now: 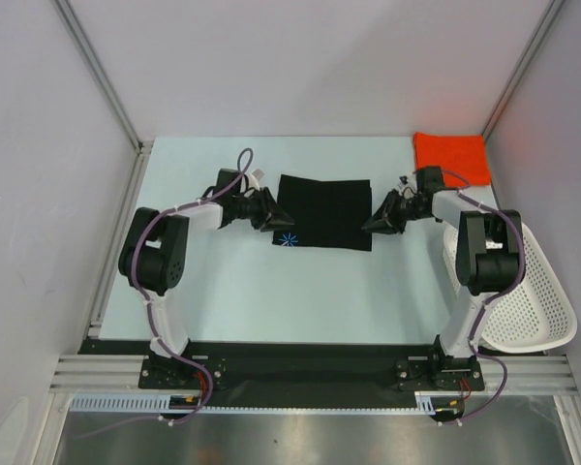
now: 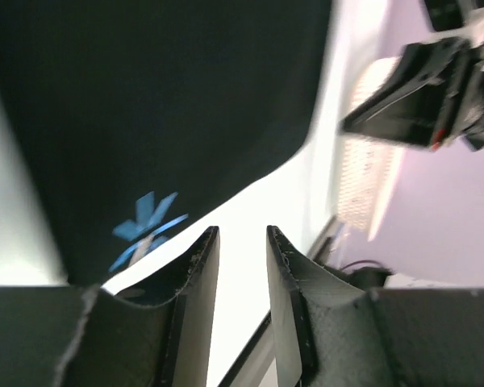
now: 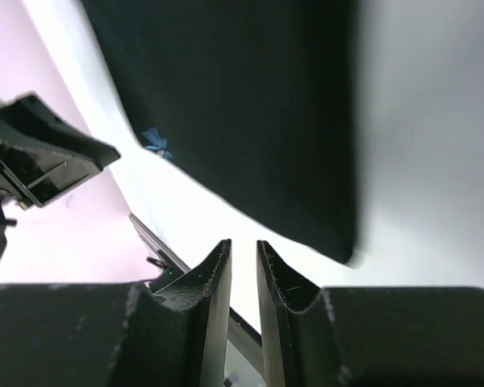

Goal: Fold and stack the t-shirts
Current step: Fold the tshirt

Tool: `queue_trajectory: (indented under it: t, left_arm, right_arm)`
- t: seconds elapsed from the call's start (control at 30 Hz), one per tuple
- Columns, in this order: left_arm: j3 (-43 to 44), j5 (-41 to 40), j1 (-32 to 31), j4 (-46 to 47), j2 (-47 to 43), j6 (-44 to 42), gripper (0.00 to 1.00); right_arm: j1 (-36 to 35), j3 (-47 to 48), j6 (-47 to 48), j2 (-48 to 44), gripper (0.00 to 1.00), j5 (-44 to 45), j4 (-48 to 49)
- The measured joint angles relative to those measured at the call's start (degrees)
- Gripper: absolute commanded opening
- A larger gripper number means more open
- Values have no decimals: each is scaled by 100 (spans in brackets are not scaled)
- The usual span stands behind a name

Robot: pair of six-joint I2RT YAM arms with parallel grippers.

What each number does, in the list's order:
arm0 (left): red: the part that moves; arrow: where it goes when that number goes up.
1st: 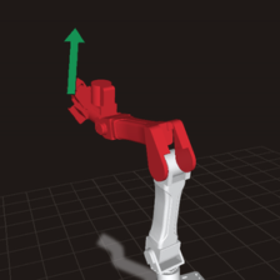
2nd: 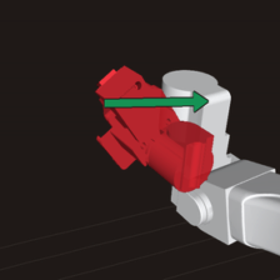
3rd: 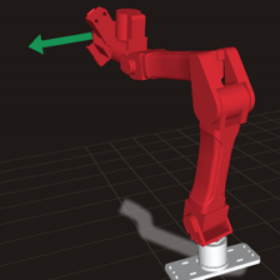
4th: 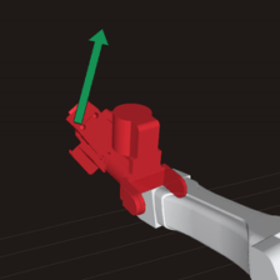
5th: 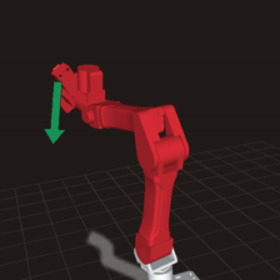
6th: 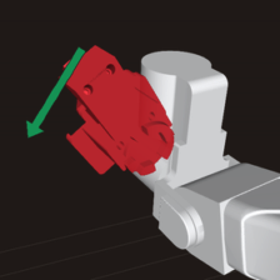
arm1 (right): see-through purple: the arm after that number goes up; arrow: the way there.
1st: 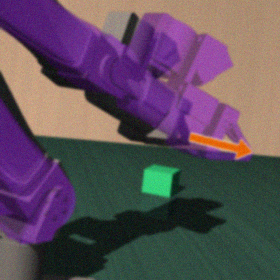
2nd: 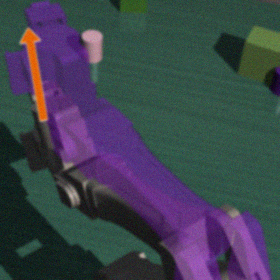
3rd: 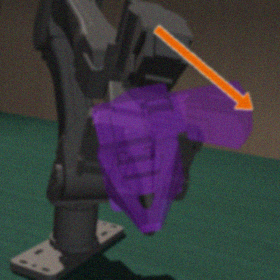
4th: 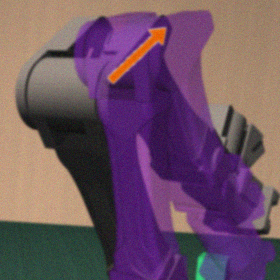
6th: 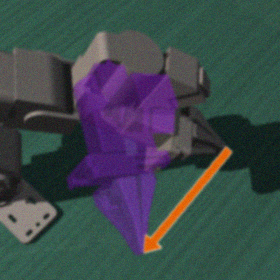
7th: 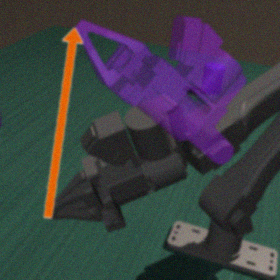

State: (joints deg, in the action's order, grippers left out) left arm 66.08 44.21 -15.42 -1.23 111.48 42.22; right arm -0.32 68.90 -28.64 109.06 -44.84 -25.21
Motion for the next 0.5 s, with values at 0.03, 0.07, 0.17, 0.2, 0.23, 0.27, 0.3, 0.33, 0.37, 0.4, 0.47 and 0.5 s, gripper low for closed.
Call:
queue_trajectory:
  t: [0.03, 0.07, 0.17, 0.2, 0.23, 0.27, 0.3, 0.33, 0.37, 0.4, 0.47, 0.5]
  left_arm:
    - [66, 9, -46, 131, 11, 149, 35]
    - [136, 39, -81, 317, 50, 306, 35]
    - [286, 105, -131, 935, 278, 741, 35]
    - [302, 109, -129, 1121, 385, 863, 35]
    - [304, 111, -114, 1294, 501, 949, 35]
    - [304, 114, -87, 1432, 643, 1027, 35]
    - [306, 120, -46, 1532, 800, 1067, 36]
    - [319, 133, 0, 1620, 970, 1110, 36]
    - [350, 140, 44, 1663, 1115, 1141, 36]
    - [435, 160, 105, 1668, 1311, 1182, 36]
    - [697, 326, 214, 1749, 1685, 1333, 35]
    - [809, 415, 245, 1803, 1784, 1401, 35]
  right_arm:
    - [-144, 111, -35, 0, 25, -9, 50]
    - [-304, 199, -96, 0, 25, -33, 131]
    - [-612, 256, -247, 87, 24, -140, 442]
    - [-682, 243, -293, 188, 24, -190, 564]
    - [-702, 216, -317, 275, 24, -221, 671]
    - [-691, 155, -345, 407, 24, -247, 809]
    - [-638, 44, -376, 555, 25, -262, 953]
    - [-564, -79, -407, 691, 25, -275, 1029]
    - [-485, -168, -476, 787, 25, -393, 1088]
    - [-363, -238, -553, 872, 25, -660, 1176]
    - [-214, -249, -588, 892, 26, -804, 1228]
    - [-160, -236, -588, 892, 26, -820, 1248]
